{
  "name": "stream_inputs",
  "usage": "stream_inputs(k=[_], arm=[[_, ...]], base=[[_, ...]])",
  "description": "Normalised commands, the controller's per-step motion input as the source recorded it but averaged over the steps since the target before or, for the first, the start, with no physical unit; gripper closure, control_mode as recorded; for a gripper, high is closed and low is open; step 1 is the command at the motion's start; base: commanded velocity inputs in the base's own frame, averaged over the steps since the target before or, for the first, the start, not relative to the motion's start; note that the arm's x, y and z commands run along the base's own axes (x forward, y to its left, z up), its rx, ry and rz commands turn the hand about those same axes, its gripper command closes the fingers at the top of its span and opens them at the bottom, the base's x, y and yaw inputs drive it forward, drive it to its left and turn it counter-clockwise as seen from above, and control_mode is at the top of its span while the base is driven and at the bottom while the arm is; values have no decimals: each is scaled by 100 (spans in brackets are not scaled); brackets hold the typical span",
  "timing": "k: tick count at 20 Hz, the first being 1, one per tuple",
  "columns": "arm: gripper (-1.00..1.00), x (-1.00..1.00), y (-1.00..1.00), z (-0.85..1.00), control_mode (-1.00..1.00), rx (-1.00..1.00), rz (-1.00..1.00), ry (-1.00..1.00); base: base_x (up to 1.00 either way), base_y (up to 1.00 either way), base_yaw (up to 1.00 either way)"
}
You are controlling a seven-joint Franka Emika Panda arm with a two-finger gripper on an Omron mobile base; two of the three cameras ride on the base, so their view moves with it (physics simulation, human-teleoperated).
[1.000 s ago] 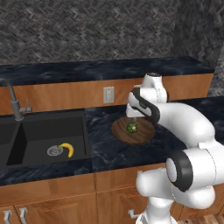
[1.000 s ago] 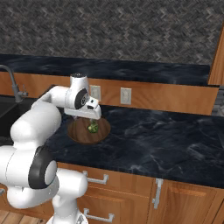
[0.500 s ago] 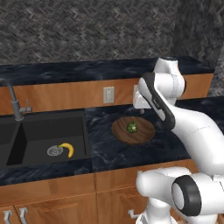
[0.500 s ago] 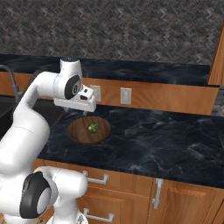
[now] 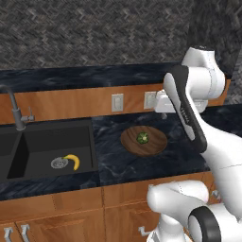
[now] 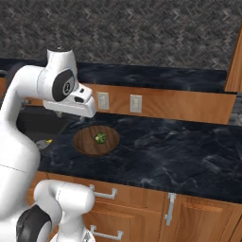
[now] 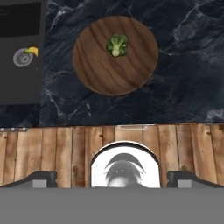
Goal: Pick the broccolis from the cabinet and place them in one bowl. Pick the banana from the sink and place it in the other bowl.
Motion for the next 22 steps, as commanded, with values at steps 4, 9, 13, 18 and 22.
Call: stream_inputs(k=[4,9,13,18,22], arm=[[-100,-61,-6,27,-100,-9,-14,-1],[-100,-74,-11,1,-100,-5,-16,-1],[-100,-88,-6,-22,-100,1,-8,-9],[-100,-15,1,-6,-100,0,0,0],[-100,0,0,0,-100,0,0,0]], base=[[0,0,0],[0,0,0],[0,0,0],[0,0,0],[0,0,0]])
